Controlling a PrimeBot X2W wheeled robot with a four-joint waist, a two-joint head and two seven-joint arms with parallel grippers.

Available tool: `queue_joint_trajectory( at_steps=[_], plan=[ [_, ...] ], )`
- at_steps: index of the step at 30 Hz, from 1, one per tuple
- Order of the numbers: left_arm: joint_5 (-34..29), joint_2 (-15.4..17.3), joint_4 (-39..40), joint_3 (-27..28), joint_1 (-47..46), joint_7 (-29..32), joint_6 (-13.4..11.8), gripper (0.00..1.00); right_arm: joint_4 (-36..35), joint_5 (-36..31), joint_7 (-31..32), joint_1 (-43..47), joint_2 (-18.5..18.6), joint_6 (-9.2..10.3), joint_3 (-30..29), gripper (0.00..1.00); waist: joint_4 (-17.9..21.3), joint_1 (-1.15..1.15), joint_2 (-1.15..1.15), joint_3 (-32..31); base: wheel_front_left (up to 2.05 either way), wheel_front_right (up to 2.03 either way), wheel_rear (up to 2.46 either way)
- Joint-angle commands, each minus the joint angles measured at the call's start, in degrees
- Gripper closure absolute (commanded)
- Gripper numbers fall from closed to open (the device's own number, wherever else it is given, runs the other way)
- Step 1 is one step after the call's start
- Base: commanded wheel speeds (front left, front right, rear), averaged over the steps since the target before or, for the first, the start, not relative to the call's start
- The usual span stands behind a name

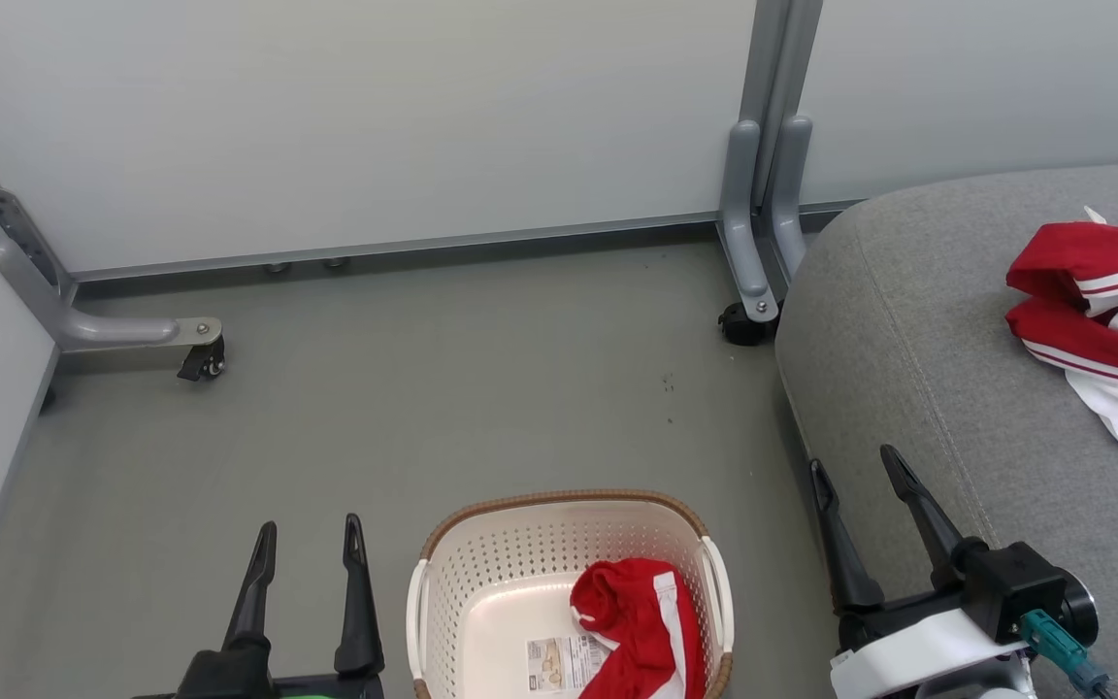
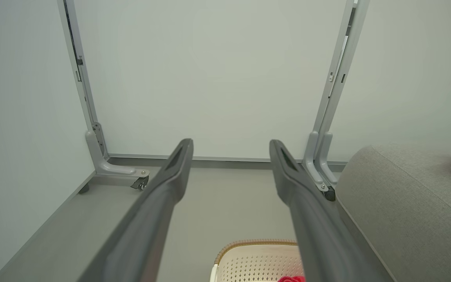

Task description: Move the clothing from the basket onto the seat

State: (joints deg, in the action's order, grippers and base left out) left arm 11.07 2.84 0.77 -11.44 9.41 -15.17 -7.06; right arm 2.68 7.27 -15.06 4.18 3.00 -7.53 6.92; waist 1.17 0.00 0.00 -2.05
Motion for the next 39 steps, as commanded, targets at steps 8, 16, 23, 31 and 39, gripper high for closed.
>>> queue_joint_trajectory(
  at_steps=[8, 16, 23, 31, 39],
  plan=[
    [-0.6, 0.1, 0.1, -0.1, 0.6, 0.0, 0.5, 0.0, -0.5, 0.3, -0.2, 0.4, 0.2, 0.08, 0.2, 0.0, 0.0, 0.0, 0.0, 0.4, 0.0, 0.0, 0.0],
    [-1.1, 0.1, 0.4, 0.0, 1.0, 0.0, 0.6, 0.0, -0.7, 0.7, -0.2, 0.6, 0.2, 0.08, 0.1, 0.0, -0.2, 0.0, 0.0, 0.5, 0.0, 0.0, 0.0],
    [-1.8, 0.1, 0.6, -0.2, 0.2, 0.0, 1.2, 0.0, -1.5, 1.2, -0.2, 0.1, 0.1, 0.08, -1.5, 0.0, -0.1, 0.0, 0.0, 2.0, 0.0, 0.0, 0.0],
    [-4.0, 0.1, -1.1, -2.3, -6.3, 0.0, 4.3, 0.0, -4.0, 1.2, -0.2, -3.6, 0.1, 0.08, -5.2, 0.0, 0.4, 0.0, 0.0, 10.5, 0.0, 0.0, 0.0],
    [-6.5, 0.1, -10.0, -6.9, -22.2, 0.0, 11.9, 0.0, -6.8, 1.4, -0.2, -12.2, 1.9, 0.08, -9.9, 0.0, 0.9, 0.0, 0.0, 25.1, 0.0, 0.0, 0.0]
  ],
)
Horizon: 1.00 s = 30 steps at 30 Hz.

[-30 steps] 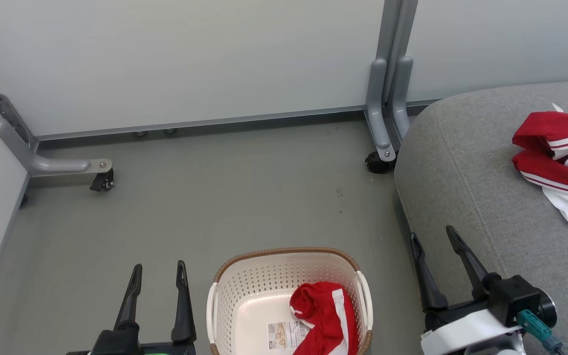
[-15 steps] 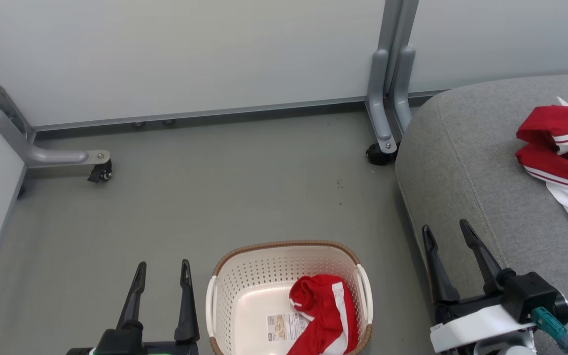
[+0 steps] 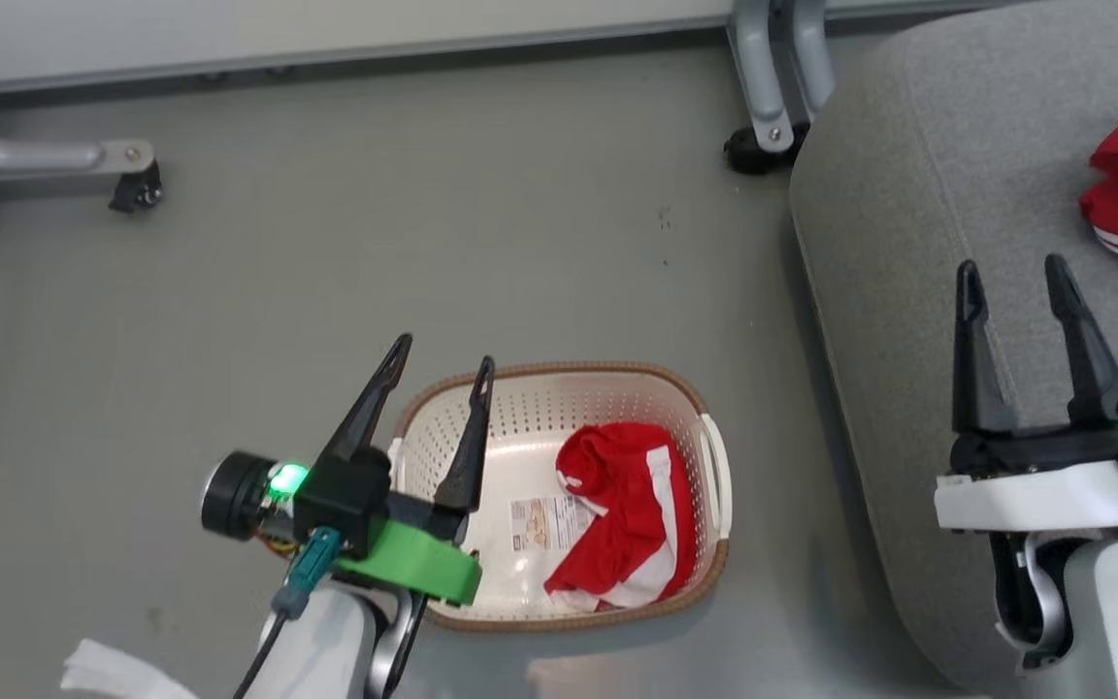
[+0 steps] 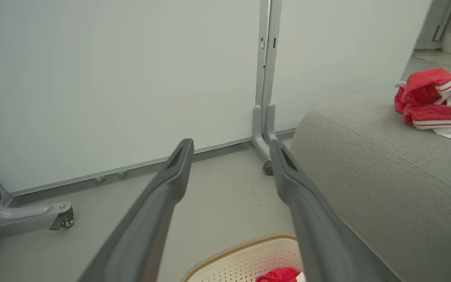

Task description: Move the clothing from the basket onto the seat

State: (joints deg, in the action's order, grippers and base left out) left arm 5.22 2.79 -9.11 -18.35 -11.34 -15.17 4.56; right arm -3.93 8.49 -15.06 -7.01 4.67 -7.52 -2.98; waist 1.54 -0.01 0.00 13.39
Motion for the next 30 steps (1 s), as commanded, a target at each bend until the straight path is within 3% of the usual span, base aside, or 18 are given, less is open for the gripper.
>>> queue_joint_trajectory(
  at_steps=[1, 8, 13, 22, 26, 30],
  plan=[
    [-0.8, 0.2, -2.1, -1.0, -3.6, 0.0, 1.0, 0.0, -0.7, 0.2, -0.2, -2.0, 0.5, 0.07, -0.6, 0.0, 0.8, 0.01, 0.0, 11.7, 0.0, 0.0, 0.0],
    [-2.0, 0.5, -14.1, -8.5, -18.3, 0.0, 2.9, 0.0, -3.4, 0.7, -0.2, -8.1, 1.5, 0.07, -4.4, 0.0, 3.1, 0.01, 0.0, 23.7, 0.0, 0.0, 0.0],
    [4.2, 2.0, -26.0, -24.8, -33.0, 0.0, 2.9, 0.0, -6.6, 1.1, -0.2, -12.6, 3.2, 0.06, -6.8, 0.0, 4.4, 0.01, 0.0, 33.5, 0.0, 0.0, 0.0],
    [18.4, 1.3, -42.4, -50.4, -50.7, 0.2, 2.9, 0.0, -10.9, 2.2, -0.2, -16.2, 3.4, 0.07, -7.7, 0.0, 6.1, 0.01, 0.0, 43.2, 0.0, 0.0, 0.0],
    [22.0, 1.3, -44.9, -54.6, -55.1, 0.6, 2.9, 0.0, -11.8, 2.7, -0.2, -16.9, 3.2, 0.07, -7.3, 0.0, 7.1, 0.01, 0.0, 45.4, 0.0, 0.0, 0.0],
    [21.2, 1.2, -45.3, -55.1, -56.6, 1.2, 2.9, 0.0, -12.5, 1.8, -0.2, -17.3, 3.9, 0.07, -6.1, 0.0, 8.2, 0.01, 0.0, 47.1, 0.0, 0.0, 0.0]
  ],
)
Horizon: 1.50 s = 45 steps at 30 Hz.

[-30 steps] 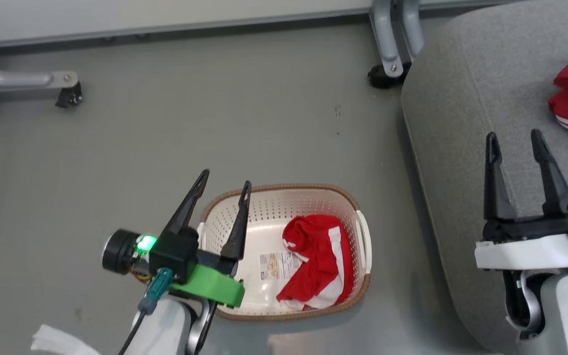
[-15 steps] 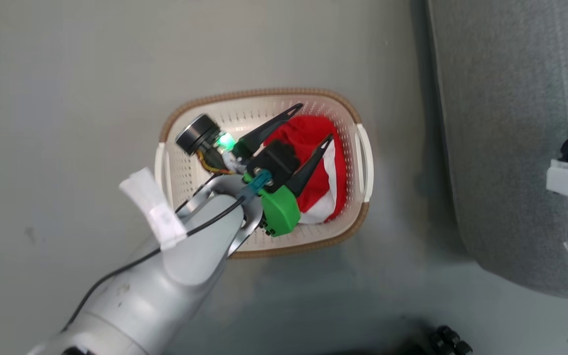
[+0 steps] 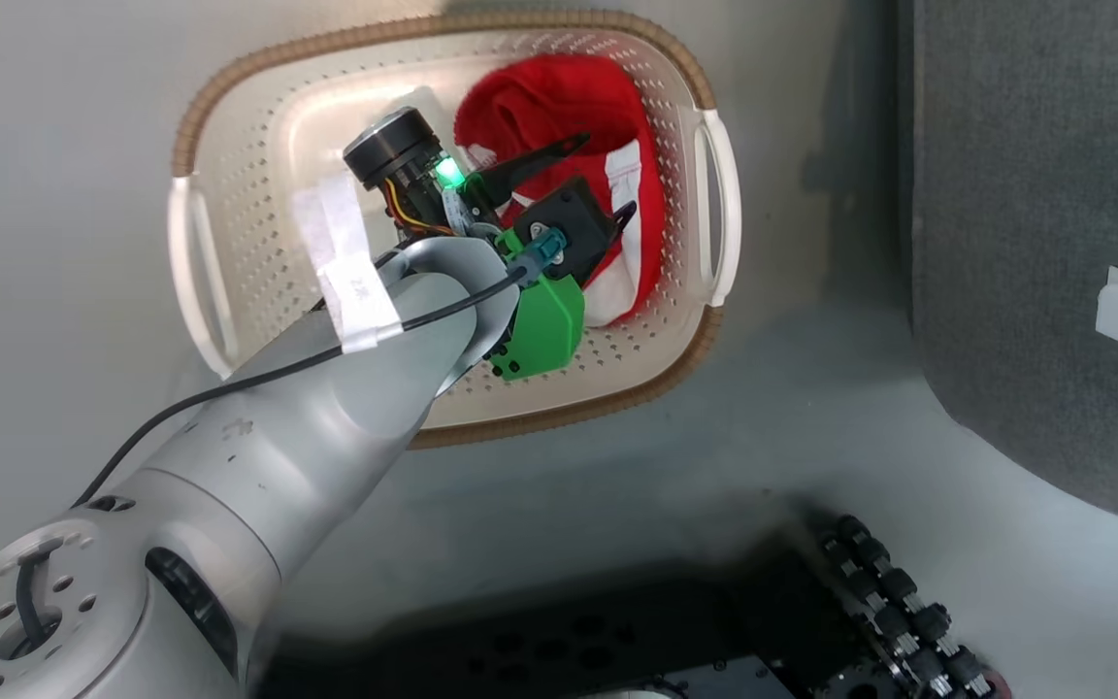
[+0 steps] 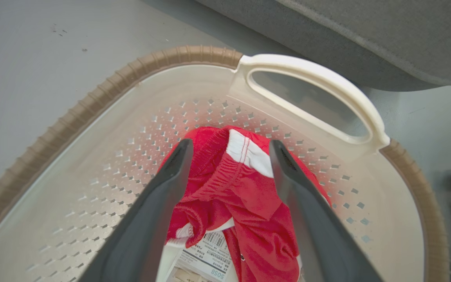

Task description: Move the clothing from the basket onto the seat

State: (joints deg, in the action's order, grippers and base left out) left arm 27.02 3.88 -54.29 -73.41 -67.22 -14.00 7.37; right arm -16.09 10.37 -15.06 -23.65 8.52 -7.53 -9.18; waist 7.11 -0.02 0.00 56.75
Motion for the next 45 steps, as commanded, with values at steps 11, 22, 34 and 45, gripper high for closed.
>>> queue_joint_trajectory(
  at_steps=[11, 22, 34, 45],
  plan=[
    [-5.5, 0.0, -1.5, 0.0, -2.2, 1.8, 0.1, 0.0, -4.1, -1.2, -0.2, -0.2, 0.9, 0.08, 0.9, 0.0, 4.2, 0.02, 0.0, 5.2, 0.0, 0.0, 0.0],
    [-3.2, -1.0, -5.1, -0.1, -2.5, 0.6, 0.1, 0.0, -7.3, -1.5, -0.2, 0.7, 1.9, 0.08, 0.3, 0.0, 3.5, 0.02, 0.0, 5.5, 0.0, 0.0, 0.0],
    [-2.3, 0.7, 4.4, 0.0, 1.3, 13.0, 0.1, 0.0, -8.3, -1.8, -0.2, 0.8, 1.9, 0.08, 0.1, 0.0, 4.5, 0.02, 0.0, 5.2, 0.0, 0.0, 0.0],
    [-4.8, -0.5, -4.4, 0.0, -0.6, 6.3, 0.1, 1.0, -8.8, -2.0, -0.2, 1.6, 1.8, 0.08, -0.4, 0.0, 4.4, 0.02, 0.0, 4.9, 0.0, 0.0, 0.0]
  ],
)
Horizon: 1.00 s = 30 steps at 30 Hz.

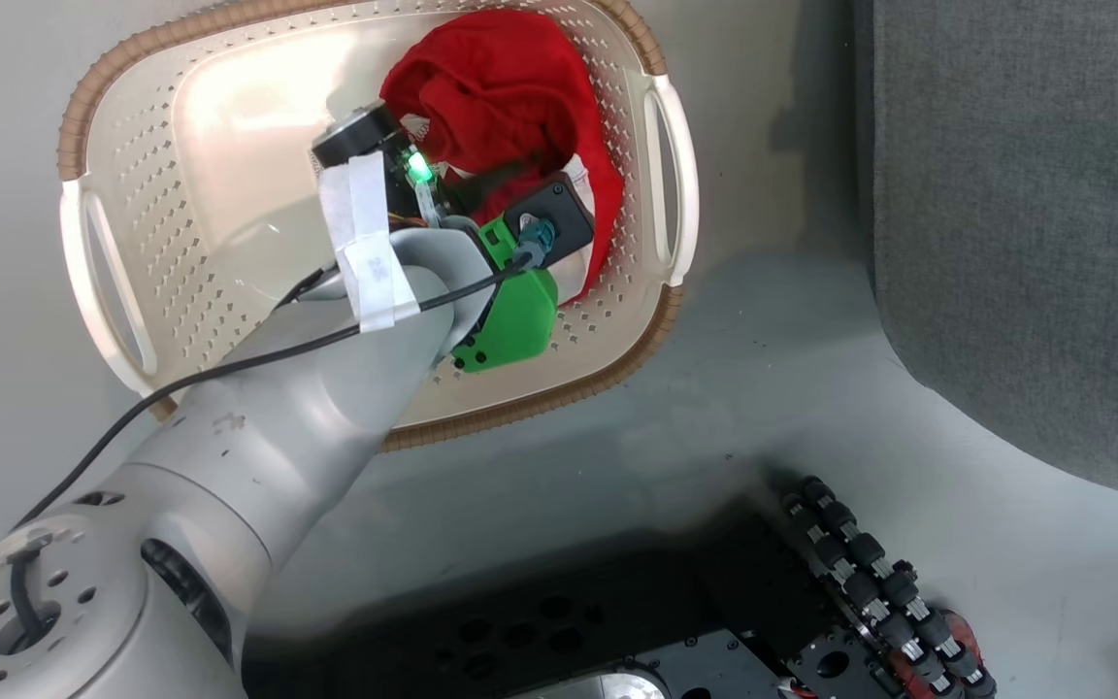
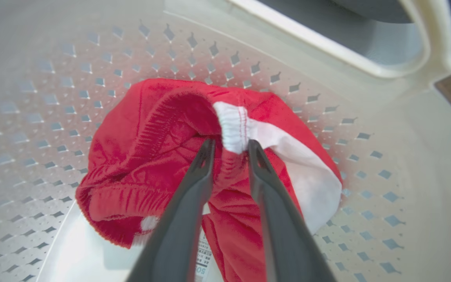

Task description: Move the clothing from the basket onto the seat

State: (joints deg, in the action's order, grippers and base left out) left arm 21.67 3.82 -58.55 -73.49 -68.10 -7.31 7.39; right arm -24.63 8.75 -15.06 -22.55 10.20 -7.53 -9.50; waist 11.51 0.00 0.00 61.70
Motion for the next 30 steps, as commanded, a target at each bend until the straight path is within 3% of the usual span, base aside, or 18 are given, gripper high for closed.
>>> queue_joint_trajectory(
  at_steps=[1, 10, 15, 19, 30],
  plan=[
    [1.1, -0.5, -0.3, 0.1, 0.3, -1.1, 0.1, 1.0, -0.3, -0.3, -0.2, 0.4, 0.1, 0.08, -0.2, 0.0, -0.1, 0.0, 0.0, 0.0, 0.0, 0.0, 0.0],
    [4.7, -0.8, -0.7, 0.1, -0.4, -6.6, 0.1, 1.0, -0.1, -0.2, -0.2, -2.3, 0.0, 0.08, -0.1, 0.0, -1.7, 0.0, 0.0, -0.8, 0.0, 0.0, 0.0],
    [8.7, -0.9, 1.2, 0.8, 1.0, -8.0, 0.1, 1.0, 1.1, -0.5, -0.2, -2.7, -0.1, 0.08, 0.1, 0.0, -3.6, 0.0, 0.0, -5.2, 0.0, 0.0, 0.0],
    [9.0, 1.3, 6.4, 6.2, 4.6, -7.9, 0.1, 1.0, 2.3, -0.3, -0.2, -1.7, -0.5, 0.08, 1.3, 0.0, -5.2, 0.0, 0.0, -10.3, 0.0, 0.0, 0.0],
    [2.7, 5.2, 20.3, 23.8, 23.5, -7.8, -1.6, 1.0, 9.6, -1.2, -0.2, 4.3, -2.1, 0.08, 8.0, 0.0, -6.7, 0.0, 0.0, -29.9, 0.0, 0.0, 0.0]
  ],
)
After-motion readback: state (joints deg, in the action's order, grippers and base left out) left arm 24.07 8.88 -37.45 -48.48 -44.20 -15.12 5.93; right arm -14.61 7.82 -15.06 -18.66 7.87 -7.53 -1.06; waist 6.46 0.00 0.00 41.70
